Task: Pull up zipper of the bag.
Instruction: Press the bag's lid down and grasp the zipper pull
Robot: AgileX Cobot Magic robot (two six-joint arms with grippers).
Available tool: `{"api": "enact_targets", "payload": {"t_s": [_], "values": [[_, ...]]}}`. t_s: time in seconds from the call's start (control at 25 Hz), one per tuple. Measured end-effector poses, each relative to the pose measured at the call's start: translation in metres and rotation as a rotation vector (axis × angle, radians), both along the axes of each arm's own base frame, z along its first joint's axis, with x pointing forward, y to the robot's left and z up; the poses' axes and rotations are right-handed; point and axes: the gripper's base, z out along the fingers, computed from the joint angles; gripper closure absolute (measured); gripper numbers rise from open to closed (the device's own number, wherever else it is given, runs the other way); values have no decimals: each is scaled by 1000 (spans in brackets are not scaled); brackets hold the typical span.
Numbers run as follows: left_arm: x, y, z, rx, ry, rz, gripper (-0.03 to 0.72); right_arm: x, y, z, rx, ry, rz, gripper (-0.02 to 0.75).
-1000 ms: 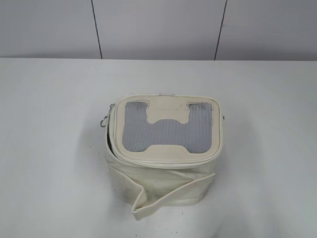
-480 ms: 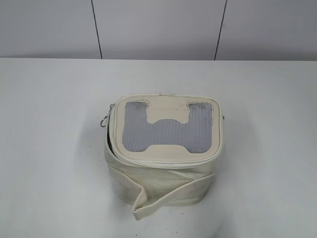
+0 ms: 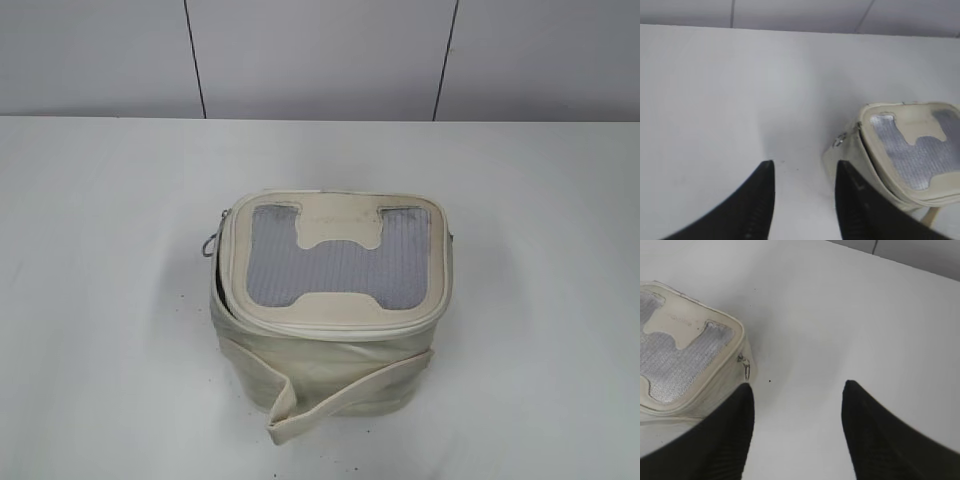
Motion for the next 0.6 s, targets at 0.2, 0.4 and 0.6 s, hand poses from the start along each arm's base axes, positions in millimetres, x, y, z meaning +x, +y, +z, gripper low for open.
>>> {"api": "enact_targets", "payload": {"t_s": [0.2, 0.4, 0.6], "values": [[52, -15, -10, -13, 141, -196, 353, 53, 24, 21, -108, 25, 175, 297], [88, -26, -27, -25, 220, -350, 348, 104, 48, 27, -208, 85, 383, 297], [121, -31, -49, -39, 329, -439, 341, 151, 77, 24, -175, 199, 541, 297]]}}
